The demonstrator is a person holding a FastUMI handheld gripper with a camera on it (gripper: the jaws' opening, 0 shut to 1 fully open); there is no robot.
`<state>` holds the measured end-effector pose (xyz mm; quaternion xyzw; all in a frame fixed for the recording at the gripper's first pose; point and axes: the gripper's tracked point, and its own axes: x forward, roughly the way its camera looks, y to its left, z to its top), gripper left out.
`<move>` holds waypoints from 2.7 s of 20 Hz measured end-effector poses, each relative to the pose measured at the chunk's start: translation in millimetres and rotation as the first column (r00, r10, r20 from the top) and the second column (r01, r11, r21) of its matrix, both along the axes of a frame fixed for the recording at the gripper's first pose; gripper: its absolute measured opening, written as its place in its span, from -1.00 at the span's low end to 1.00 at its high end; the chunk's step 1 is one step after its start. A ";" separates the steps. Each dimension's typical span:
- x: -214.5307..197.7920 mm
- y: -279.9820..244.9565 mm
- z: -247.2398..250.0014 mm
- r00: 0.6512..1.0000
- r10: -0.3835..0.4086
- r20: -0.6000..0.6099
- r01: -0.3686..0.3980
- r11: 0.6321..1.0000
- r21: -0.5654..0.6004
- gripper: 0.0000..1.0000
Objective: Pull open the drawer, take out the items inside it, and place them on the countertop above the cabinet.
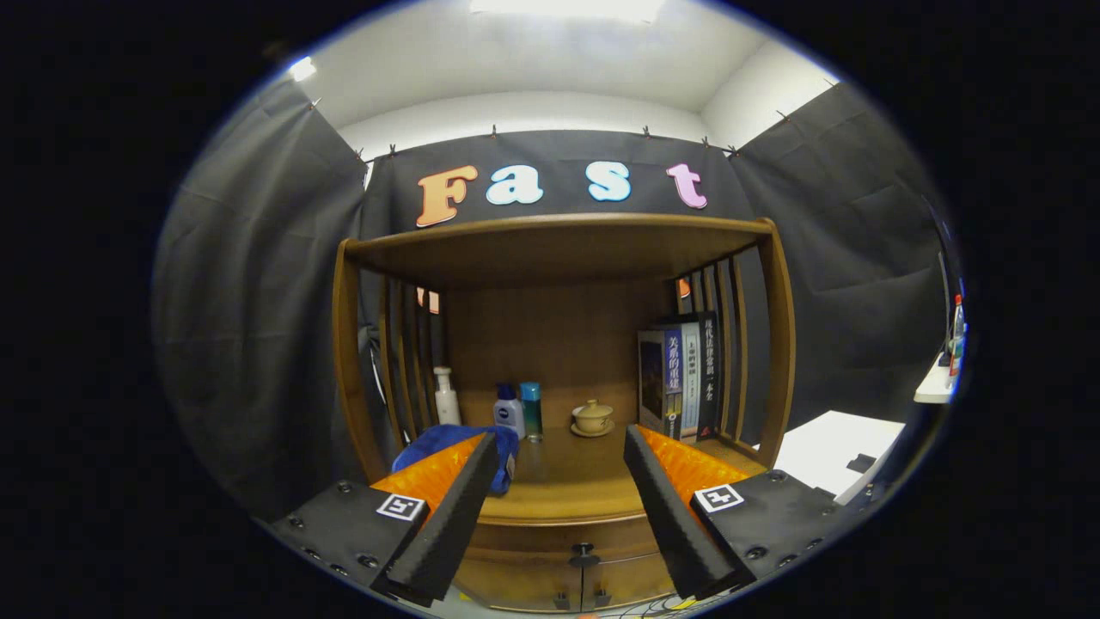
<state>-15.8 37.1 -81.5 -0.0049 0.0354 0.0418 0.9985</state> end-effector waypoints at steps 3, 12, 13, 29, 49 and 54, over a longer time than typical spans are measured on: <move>-0.6 -5.7 -43.2 1.000 -0.007 -0.003 0.007 1.000 -0.019 0.96; 16.0 -31.3 -155.0 0.998 -0.014 -0.058 0.011 0.998 -0.054 0.97; 20.4 -35.7 -167.0 0.997 -0.021 -0.071 0.018 0.999 -0.044 0.97; 53.2 -50.0 -267.3 0.968 -0.021 -0.250 0.018 1.000 -0.016 0.45; 4.0 -56.8 -261.8 0.965 -0.034 -0.261 0.028 0.999 -0.027 -0.23; -23.6 -60.3 -256.8 0.966 -0.036 -0.256 0.032 0.999 -0.020 -0.23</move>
